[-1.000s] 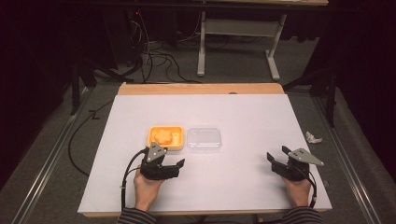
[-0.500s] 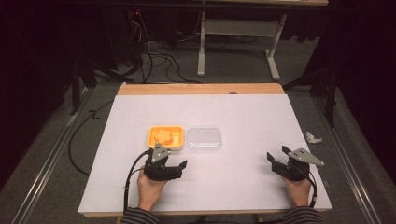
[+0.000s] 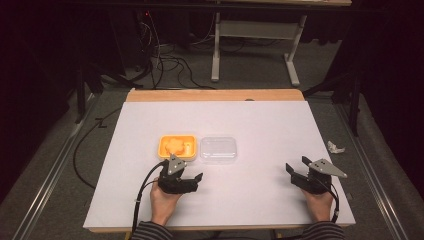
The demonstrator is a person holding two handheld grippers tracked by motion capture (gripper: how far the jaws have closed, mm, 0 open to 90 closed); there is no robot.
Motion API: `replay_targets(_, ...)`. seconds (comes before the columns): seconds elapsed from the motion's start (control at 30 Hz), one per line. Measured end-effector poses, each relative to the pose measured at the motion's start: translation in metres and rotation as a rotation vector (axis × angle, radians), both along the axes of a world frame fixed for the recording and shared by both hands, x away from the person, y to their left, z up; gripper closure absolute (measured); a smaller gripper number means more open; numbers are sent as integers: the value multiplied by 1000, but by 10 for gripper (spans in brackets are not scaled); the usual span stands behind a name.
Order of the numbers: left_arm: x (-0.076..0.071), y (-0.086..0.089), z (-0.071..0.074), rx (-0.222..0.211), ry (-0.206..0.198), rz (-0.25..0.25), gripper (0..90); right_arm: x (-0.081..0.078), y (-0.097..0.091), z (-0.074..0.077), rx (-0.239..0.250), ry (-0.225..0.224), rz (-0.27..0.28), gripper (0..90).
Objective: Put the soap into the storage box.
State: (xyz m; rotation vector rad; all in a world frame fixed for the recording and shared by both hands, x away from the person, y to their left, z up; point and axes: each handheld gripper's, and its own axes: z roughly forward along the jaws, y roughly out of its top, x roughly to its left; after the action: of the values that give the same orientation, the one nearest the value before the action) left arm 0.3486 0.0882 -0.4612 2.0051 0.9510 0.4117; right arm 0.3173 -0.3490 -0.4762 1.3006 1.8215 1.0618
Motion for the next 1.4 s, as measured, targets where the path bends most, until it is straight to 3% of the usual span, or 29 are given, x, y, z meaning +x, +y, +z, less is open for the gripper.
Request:
replay_targets(1.0, 9, -20, -22, 30, 8, -11, 217, 0, 0, 0, 9, -2, -1, 313)
replay_targets(1.4, 10, -20, -22, 40, 3, 4, 211, 0, 0, 0, 6, -4, 2, 313)
